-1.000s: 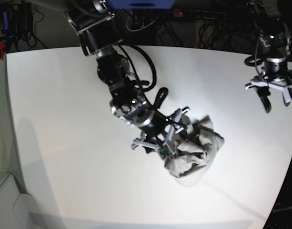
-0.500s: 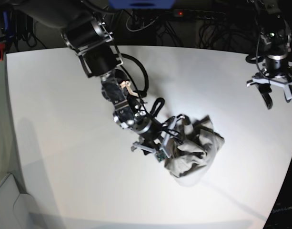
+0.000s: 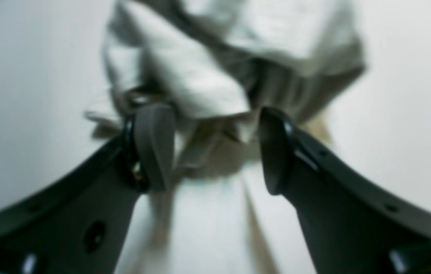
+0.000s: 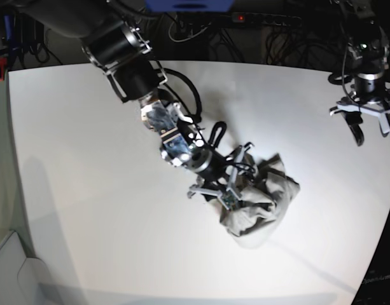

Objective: Layout the t-shirt on the table in an organized manner, then fold the t-shirt properly
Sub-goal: 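Close the right gripper on a fold of the t-shirt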

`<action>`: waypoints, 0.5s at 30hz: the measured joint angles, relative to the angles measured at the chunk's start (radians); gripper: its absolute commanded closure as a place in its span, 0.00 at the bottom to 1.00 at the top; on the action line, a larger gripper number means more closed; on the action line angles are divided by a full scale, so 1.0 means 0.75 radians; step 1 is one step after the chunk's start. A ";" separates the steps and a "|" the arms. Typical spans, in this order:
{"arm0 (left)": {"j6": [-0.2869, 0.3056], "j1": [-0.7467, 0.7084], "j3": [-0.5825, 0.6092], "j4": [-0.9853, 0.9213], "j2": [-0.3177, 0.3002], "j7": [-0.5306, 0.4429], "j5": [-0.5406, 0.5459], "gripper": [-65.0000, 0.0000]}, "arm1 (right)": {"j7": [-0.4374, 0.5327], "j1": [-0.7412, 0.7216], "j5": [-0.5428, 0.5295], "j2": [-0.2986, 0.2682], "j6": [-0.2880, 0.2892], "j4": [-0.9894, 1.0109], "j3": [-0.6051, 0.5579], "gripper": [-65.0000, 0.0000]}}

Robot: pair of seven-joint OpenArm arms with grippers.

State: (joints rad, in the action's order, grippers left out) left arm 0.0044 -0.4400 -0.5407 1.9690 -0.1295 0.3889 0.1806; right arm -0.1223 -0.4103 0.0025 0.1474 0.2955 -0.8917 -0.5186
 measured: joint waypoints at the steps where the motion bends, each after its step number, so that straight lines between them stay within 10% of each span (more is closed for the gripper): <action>1: 0.000 0.000 0.000 0.000 0.000 0.000 0.000 0.42 | 0.001 -0.001 0.000 0.001 0.001 0.000 -0.020 0.44; 15: 0.000 -0.001 0.000 0.000 0.000 0.001 0.000 0.42 | 0.004 -0.036 0.000 -0.001 0.000 0.000 -0.046 0.44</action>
State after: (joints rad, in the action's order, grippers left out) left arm 0.0044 -0.4404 -0.5407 1.9690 -0.1295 0.3893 0.1806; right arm -0.1196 -0.4370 0.0025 0.1467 0.2955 -0.8917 -0.5529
